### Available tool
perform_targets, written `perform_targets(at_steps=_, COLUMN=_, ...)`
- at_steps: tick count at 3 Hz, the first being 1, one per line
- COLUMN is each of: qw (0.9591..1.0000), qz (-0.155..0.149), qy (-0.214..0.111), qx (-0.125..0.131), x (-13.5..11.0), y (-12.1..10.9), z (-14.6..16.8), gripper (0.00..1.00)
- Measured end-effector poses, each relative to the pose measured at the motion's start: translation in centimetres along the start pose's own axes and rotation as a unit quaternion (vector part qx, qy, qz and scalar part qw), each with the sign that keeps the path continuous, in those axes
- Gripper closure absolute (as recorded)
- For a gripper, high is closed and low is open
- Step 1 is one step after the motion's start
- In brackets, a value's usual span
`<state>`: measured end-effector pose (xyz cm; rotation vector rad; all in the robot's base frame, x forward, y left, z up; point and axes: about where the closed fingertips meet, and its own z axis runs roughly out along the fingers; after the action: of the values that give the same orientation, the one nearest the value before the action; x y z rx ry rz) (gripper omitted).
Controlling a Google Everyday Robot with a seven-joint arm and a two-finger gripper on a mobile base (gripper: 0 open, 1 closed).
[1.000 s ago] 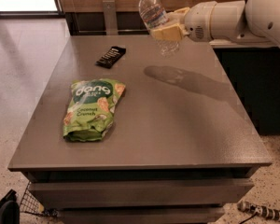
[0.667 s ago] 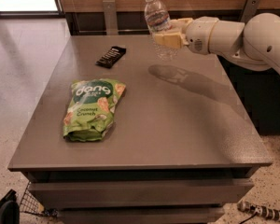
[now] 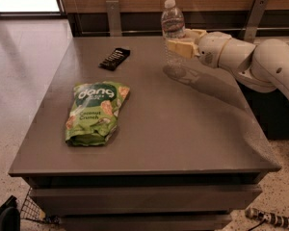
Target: Place water bottle upright
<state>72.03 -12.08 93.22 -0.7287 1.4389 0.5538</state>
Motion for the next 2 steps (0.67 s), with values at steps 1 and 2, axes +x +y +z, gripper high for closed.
perform_targets(at_steps=1, qw=0.9998, qz=0.014, qy=-0.013, qx=0.004, x=1.42, y=-0.65, z=0.11, gripper=1.00)
perform_targets(at_steps=2, qw=0.9996, qz=0.022, qy=-0.018, qx=0.003, x=2.38, y=-0.72, z=0.04, gripper=1.00)
